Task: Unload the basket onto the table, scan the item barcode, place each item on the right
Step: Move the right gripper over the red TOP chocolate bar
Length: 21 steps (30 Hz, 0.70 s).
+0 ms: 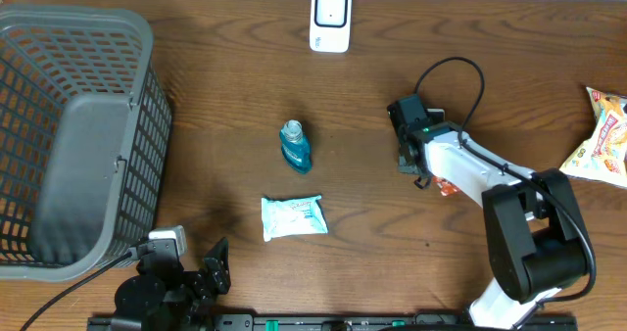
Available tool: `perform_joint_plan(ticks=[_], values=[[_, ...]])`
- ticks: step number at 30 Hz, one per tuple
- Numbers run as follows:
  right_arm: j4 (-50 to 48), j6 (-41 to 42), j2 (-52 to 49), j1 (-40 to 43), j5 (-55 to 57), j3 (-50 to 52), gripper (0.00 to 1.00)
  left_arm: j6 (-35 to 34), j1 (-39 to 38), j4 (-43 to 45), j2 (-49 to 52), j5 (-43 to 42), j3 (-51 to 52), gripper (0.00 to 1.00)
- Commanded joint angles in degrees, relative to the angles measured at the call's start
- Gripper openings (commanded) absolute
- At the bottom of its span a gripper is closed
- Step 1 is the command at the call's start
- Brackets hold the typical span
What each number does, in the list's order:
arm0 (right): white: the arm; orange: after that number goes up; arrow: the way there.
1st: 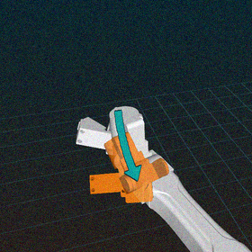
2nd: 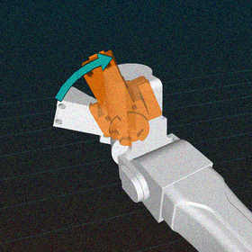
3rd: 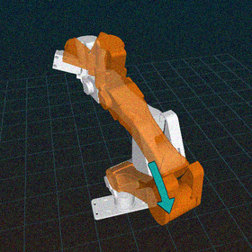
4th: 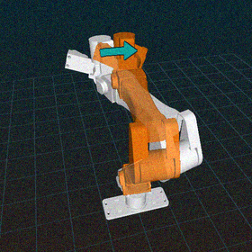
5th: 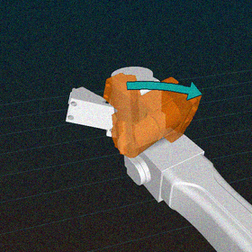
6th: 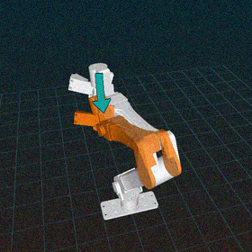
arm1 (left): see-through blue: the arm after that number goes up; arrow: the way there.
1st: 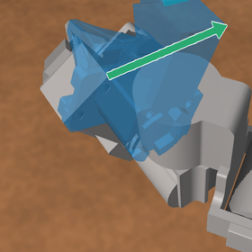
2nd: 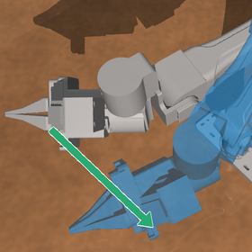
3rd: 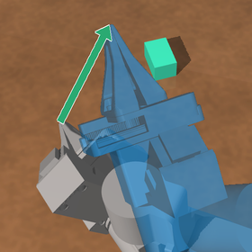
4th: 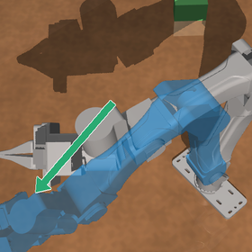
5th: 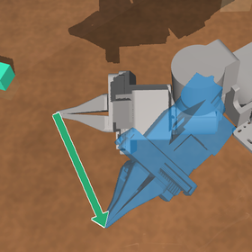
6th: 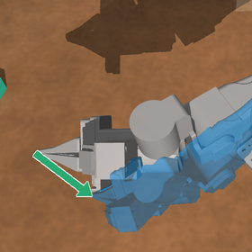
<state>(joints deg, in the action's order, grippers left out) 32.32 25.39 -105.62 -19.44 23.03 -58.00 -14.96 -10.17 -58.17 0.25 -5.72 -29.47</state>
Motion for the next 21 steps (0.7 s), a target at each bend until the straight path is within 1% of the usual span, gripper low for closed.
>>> perform_joint_plan(ticks=[1, 4, 8, 11, 15, 17, 21], values=[[-0.5, -0.2, -0.9, 0.3, -1.1, 3.4, 0.01, 0.5, 0.2, 0.0, 0.0, -0.3, 0.0, 0.86], [-0.4, -0.6, -0.7, 0.4, -7.3, 2.9, 0.01, 0.5, 0.2, 0.0, 0.0, -0.3, 0.0, 0.86], [0.9, -6.5, 0.0, 1.7, -25.0, -1.0, 0.01, 0.5, 0.2, 0.0, 0.0, -0.3, 0.0, 0.86], [5.4, -16.0, 1.0, 4.6, -44.9, -6.0, 0.01, 0.5, 0.2, 0.0, 0.0, -0.3, 0.0, 0.86], [9.2, -26.5, 1.2, 7.9, -63.6, -8.0, 0.01, 0.5, 0.2, 0.0, 0.0, -0.3, 0.0, 0.86], [11.0, -29.2, 1.2, 9.4, -66.9, -7.9, 0.01, 0.5, 0.2, 0.0, 0.0, -0.3, 0.0, 0.86], [13.0, -31.6, 1.2, 11.1, -67.4, -7.8, 0.01, 0.5, 0.2, 0.0, 0.0, -0.3, 0.0, 0.86]])
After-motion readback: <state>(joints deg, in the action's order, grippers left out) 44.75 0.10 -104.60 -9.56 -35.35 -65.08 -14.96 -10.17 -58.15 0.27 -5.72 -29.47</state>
